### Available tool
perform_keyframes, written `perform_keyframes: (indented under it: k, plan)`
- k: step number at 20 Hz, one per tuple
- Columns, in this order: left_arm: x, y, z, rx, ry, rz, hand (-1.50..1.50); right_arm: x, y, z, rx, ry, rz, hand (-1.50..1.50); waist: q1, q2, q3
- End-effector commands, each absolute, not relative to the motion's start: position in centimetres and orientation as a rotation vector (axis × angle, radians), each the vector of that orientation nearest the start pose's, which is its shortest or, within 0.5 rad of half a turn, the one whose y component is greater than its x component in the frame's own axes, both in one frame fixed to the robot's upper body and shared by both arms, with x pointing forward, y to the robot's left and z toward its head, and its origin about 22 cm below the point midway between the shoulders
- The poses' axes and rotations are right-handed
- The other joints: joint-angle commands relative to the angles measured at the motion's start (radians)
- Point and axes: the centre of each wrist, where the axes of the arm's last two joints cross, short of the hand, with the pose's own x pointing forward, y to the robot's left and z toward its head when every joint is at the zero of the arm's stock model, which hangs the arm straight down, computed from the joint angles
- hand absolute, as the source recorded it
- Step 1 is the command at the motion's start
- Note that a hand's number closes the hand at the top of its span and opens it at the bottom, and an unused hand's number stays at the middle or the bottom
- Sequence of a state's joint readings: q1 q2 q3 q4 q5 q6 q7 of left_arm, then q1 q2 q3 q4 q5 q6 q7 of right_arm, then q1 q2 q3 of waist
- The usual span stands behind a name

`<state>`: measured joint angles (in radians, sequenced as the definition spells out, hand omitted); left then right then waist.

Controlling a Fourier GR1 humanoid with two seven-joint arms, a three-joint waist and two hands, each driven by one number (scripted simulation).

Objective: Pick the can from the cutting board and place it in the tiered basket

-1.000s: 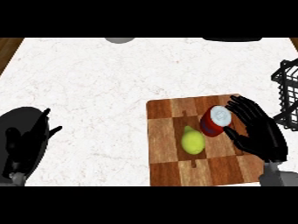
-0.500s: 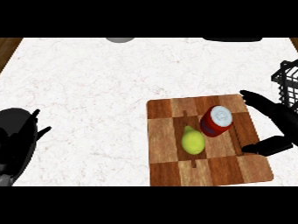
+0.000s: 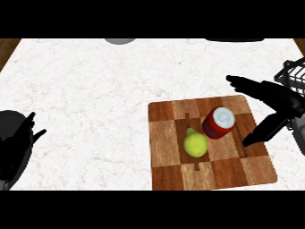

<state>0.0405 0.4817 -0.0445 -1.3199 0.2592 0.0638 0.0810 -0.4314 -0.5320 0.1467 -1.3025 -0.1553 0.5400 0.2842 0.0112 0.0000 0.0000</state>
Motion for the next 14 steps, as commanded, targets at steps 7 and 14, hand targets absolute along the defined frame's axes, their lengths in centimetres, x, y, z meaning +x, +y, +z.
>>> perform_keyframes:
  k: [7,14]
  plan:
    - [21.2,36.6,-2.4,0.285,-1.188,-0.073,0.00,35.9,-28.7,11.9,0.038,-0.988,1.005,-1.50,-0.006,-0.001,0.000]
    - [23.1,36.4,-2.5,0.284,-1.195,-0.047,0.00,35.3,-31.4,11.6,-0.045,-0.917,1.004,-1.50,-0.012,0.000,0.000]
